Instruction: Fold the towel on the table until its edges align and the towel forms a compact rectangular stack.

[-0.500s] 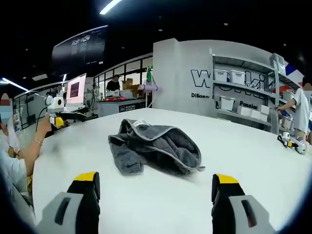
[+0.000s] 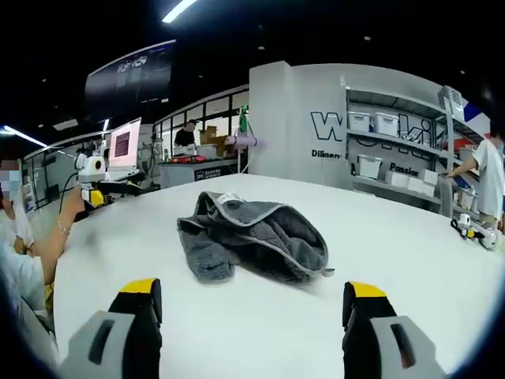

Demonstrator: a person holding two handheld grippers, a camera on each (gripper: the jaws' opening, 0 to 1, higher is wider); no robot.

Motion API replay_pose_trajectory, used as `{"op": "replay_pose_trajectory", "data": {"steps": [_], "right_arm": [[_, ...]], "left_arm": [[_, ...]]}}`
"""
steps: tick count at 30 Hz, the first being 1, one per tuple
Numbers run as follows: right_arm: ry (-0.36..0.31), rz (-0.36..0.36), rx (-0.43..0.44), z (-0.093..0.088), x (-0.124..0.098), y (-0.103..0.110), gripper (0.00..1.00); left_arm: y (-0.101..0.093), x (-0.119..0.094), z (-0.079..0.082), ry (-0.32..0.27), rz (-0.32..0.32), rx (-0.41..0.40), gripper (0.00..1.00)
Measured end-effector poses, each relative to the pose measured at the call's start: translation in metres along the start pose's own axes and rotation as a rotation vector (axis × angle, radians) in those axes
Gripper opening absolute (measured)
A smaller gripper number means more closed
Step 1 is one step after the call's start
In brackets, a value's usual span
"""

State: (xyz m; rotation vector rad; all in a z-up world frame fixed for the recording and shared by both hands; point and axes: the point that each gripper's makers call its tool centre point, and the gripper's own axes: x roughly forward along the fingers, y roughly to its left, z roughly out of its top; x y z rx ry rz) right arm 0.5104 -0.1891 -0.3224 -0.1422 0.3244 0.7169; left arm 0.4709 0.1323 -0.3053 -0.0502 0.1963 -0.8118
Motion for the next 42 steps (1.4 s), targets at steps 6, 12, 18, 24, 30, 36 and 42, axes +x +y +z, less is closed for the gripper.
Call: {"op": "replay_pose_trajectory", "data": {"steps": [6, 12, 18, 24, 30, 36, 42], "right_arm": [[0.005, -0.001, 0.0, -0.0009, 0.0003, -0.0011, 0.99], [-0.002, -0.003, -0.003, 0.0015, -0.0005, -0.0028, 0.99], [-0.001, -0.001, -0.002, 0.0018, -0.0004, -0.004, 0.99], [0.0, 0.003, -0.006, 0.0008, -0.0008, -0.0014, 0.99], [0.003, 0.005, -0.007, 0.0002, -0.0006, -0.0009, 0.99], [0.002, 0.004, -0.009, 0.0011, -0.0007, -0.0025, 0.99], [-0.001, 0.01, -0.017, 0.0023, -0.0006, 0.0007, 0.99]], "left_arm": [[0.0065, 0.0001, 0.0016, 0.006, 0.0, -0.005, 0.97], [0.0067, 0.0006, 0.0002, 0.013, -0.002, -0.005, 0.97], [0.007, -0.0002, -0.002, 0.019, 0.002, -0.01, 0.97], [0.004, -0.0001, -0.004, 0.024, -0.001, -0.005, 0.96], [0.005, 0.0002, -0.004, 0.029, -0.003, -0.003, 0.96], [0.0046, 0.0007, -0.0048, 0.035, -0.005, -0.002, 0.96], [0.011, 0.0006, -0.0032, 0.044, -0.006, -0.002, 0.95]]}}
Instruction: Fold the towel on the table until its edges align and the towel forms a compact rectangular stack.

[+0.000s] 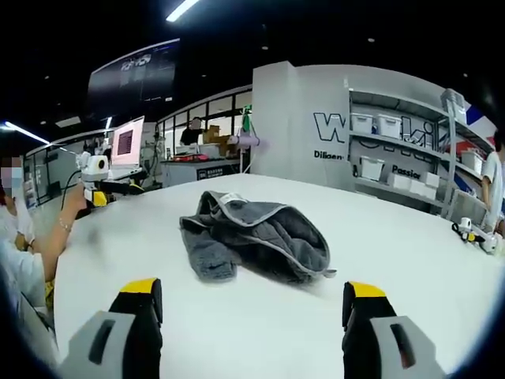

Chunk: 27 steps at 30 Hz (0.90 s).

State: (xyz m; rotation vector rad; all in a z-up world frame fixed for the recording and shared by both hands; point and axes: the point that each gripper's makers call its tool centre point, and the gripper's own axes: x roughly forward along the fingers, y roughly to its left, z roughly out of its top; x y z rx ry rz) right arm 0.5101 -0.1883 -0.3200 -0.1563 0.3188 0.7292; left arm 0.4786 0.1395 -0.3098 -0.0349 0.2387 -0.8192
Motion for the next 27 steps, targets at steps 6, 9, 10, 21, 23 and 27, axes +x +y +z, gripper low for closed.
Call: {"op": "replay_pose_trajectory", "data": {"steps": [6, 9, 10, 21, 23, 27], "right_arm": [[0.002, -0.004, 0.003, -0.001, 0.0, 0.001, 0.99], [-0.003, -0.003, 0.0, 0.001, 0.0, 0.002, 0.99], [-0.005, -0.004, 0.0, 0.001, 0.0, 0.001, 0.99], [-0.027, 0.018, -0.031, 0.01, 0.004, 0.01, 0.96], [-0.055, 0.013, -0.063, 0.016, 0.007, 0.012, 0.89], [-0.023, -0.01, -0.113, 0.015, 0.016, 0.01, 0.84]], "left_arm": [[0.001, -0.001, 0.0, 0.002, 0.001, -0.001, 0.95], [0.001, -0.003, 0.002, -0.006, 0.001, -0.003, 0.95], [0.001, -0.003, 0.002, -0.006, 0.001, -0.003, 0.95], [-0.004, -0.005, 0.0, -0.005, 0.002, 0.003, 0.95], [-0.004, -0.006, 0.0, -0.007, 0.003, 0.003, 0.95], [-0.003, -0.006, 0.001, -0.006, -0.001, 0.002, 0.95]]}}
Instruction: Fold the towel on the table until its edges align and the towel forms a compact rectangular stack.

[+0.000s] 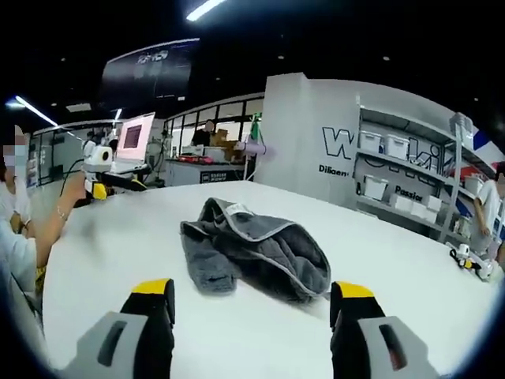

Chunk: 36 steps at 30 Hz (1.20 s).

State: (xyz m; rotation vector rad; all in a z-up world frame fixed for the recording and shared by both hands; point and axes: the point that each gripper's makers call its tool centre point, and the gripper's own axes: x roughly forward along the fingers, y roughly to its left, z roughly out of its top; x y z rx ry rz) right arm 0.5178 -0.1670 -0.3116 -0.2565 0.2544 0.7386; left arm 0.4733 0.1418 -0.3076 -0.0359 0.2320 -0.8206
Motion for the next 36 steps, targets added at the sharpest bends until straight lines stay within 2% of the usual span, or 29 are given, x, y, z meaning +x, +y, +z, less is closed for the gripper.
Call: {"op": "replay_pose_trajectory", "data": {"steps": [2, 6, 11, 15, 19, 26, 29, 33, 36], "right_arm": [[0.002, -0.003, -0.002, 0.0, 0.002, -0.001, 0.83], [-0.019, -0.01, -0.001, 0.008, 0.008, -0.005, 0.74], [-0.005, -0.021, -0.042, 0.014, 0.024, -0.008, 0.64], [0.012, 0.004, -0.073, 0.016, 0.037, -0.001, 0.53], [0.036, 0.02, -0.097, 0.014, 0.05, 0.006, 0.51], [0.056, 0.062, -0.178, 0.018, 0.076, 0.026, 0.37], [0.087, 0.078, -0.24, 0.015, 0.09, 0.033, 0.31], [0.122, 0.083, -0.289, 0.011, 0.107, 0.037, 0.3], [0.166, 0.094, -0.315, 0.0, 0.117, 0.043, 0.29]], "left_arm": [[0.0, 0.0, 0.0, 0.003, -0.002, 0.001, 0.95], [0.002, 0.001, 0.0, 0.008, -0.004, 0.003, 0.95], [0.0, 0.001, 0.0, 0.011, -0.01, 0.005, 0.95], [0.0, 0.001, 0.0, 0.01, -0.011, 0.002, 0.95], [0.0, 0.002, -0.001, 0.013, -0.011, 0.005, 0.95], [-0.001, 0.002, -0.001, 0.017, -0.013, 0.007, 0.95], [-0.001, 0.002, -0.001, 0.017, -0.013, 0.008, 0.95], [-0.001, 0.003, 0.0, 0.02, -0.016, 0.01, 0.95], [-0.002, 0.004, 0.0, 0.024, -0.017, 0.013, 0.95]]}}
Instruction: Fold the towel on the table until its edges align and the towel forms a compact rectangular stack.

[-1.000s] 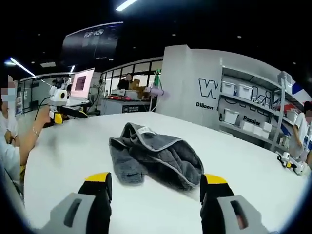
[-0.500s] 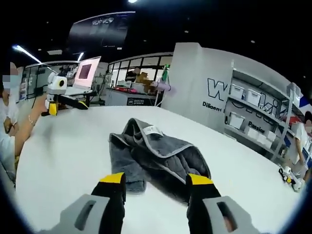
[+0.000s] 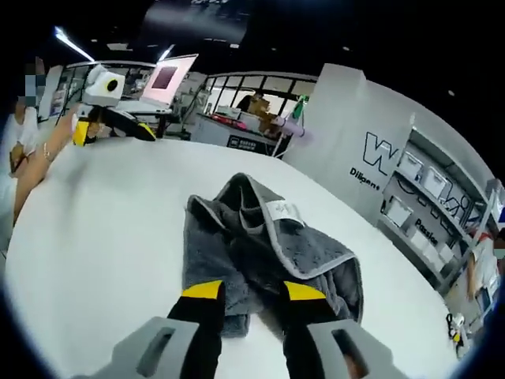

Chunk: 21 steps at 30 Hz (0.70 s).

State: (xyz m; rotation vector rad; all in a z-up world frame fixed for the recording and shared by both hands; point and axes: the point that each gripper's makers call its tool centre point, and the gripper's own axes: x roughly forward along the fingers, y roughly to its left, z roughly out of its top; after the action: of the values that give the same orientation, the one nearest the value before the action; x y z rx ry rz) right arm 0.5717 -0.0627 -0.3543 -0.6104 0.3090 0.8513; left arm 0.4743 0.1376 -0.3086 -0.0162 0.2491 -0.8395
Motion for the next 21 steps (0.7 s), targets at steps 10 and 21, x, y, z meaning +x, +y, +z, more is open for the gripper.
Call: {"op": "replay_pose_trajectory", "data": {"steps": [10, 21], "right_arm": [[0.036, -0.048, -0.016, -0.003, 0.028, -0.02, 0.28], [0.052, -0.13, -0.002, -0.011, 0.045, -0.047, 0.2]], "left_arm": [[-0.005, 0.003, -0.005, 0.026, -0.011, 0.021, 0.94], [-0.007, 0.004, -0.009, 0.044, -0.017, 0.028, 0.94]]}}
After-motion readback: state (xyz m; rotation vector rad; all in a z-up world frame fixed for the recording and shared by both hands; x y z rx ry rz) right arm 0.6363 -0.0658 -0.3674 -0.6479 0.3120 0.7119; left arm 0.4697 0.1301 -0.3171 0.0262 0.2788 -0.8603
